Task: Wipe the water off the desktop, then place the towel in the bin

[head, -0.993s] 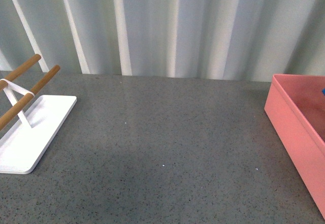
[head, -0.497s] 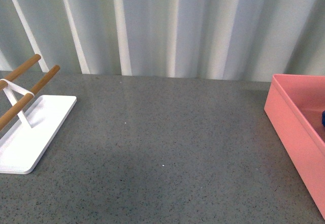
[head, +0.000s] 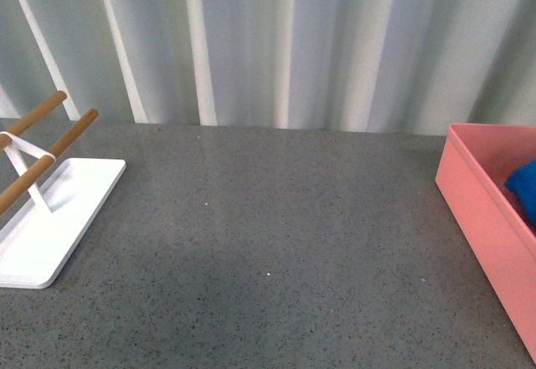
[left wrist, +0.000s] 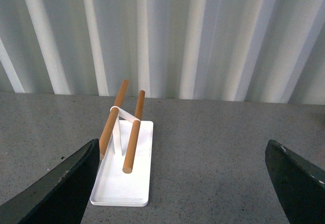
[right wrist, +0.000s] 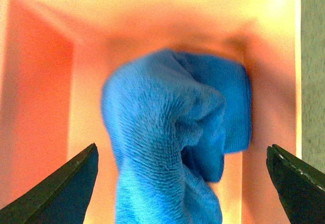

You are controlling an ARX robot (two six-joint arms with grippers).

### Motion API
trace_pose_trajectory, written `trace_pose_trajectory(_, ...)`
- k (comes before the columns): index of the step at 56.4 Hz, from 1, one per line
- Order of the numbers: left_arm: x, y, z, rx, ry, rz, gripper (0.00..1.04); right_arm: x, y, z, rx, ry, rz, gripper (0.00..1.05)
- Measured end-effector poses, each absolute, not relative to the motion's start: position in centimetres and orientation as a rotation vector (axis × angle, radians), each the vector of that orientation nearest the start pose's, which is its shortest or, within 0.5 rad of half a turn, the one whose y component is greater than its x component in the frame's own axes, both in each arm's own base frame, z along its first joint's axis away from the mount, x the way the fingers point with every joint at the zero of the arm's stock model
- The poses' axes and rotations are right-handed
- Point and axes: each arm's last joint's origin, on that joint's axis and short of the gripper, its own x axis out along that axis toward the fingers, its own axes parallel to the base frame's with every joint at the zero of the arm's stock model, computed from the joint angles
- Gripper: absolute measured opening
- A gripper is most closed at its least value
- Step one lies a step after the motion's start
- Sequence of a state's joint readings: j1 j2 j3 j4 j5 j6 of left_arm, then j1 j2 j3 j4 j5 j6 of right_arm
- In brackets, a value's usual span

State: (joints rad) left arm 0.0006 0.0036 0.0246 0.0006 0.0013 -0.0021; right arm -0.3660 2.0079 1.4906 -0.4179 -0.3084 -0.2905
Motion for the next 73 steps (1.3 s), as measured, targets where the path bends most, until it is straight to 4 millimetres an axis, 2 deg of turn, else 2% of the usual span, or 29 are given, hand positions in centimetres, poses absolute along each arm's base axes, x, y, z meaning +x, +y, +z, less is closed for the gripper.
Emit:
trace_pose_trajectory(4, 9.6, 0.0, 17.2, -0.002, -0.022, -0.001, 0.98, 40.4, -13.3, 21.8, 0.031, 0.786, 0.104, 0.98)
trace_pose_trajectory(9, 9.6, 0.0, 17.2, -0.002, -0.022, 0.0, 0.98, 39.4, -11.2, 24.5, 0.026, 0.671, 0.159, 0.98)
trace_pose_trajectory(14, 9.6, 0.0, 17.2, -0.002, -0.022, 0.0, 0.98, 36.9, -8.5, 26.9, 0.004, 0.561, 0.244, 0.98)
trace_pose_trajectory(17, 9.6, 0.0, 17.2, -0.002, -0.022, 0.0, 0.98, 35.4, -7.3, 27.5, -0.019, 0.512, 0.258, 0.98)
trace_pose_trajectory(29, 9.6, 0.0, 17.2, -0.002, -0.022, -0.001, 0.98, 29.7, -4.2, 27.5, -0.166, 0.353, 0.184, 0.98)
trace_pose_trajectory(33, 9.6, 0.0, 17.2, -0.002, -0.022, -0.001, 0.98, 27.1, -2.6, 26.6, -0.215, 0.307, 0.171, 0.98)
trace_pose_trajectory(41, 9.6, 0.0, 17.2, -0.002, -0.022, -0.001, 0.98, 24.0, -0.5, 23.8, -0.321, 0.283, 0.187, 0.97)
trace_pose_trajectory(44, 9.6, 0.0, 17.2, -0.002, -0.022, -0.001, 0.98, 23.0, -0.1, 22.6, -0.3, 0.195, 0.091, 0.9)
trace_pose_trajectory(47, 9.6, 0.0, 17.2, -0.002, -0.022, -0.001, 0.98, 21.3, 0.0, 21.3, -0.208, 0.087, 0.024, 0.79)
trace_pose_trajectory(52, 9.6, 0.0, 17.2, -0.002, -0.021, 0.0, 0.98, 18.6, -0.1, 19.9, -0.099, 0.013, 0.004, 0.63)
trace_pose_trajectory(55, 9.6, 0.0, 17.2, -0.002, -0.022, 0.0, 0.98, 17.7, 0.0, 19.4, -0.068, 0.007, 0.005, 0.54)
trace_pose_trajectory(71, 9.6, 0.0, 17.2, -0.002, -0.022, 0.0, 0.98, 15.4, 0.0, 18.0, -0.026, 0.01, 0.005, 0.04)
trace_pose_trajectory(73, 9.6, 0.0, 17.2, -0.002, -0.022, 0.0, 0.98, 15.2, 0.0, 18.0, -0.025, 0.008, 0.006, 0.03)
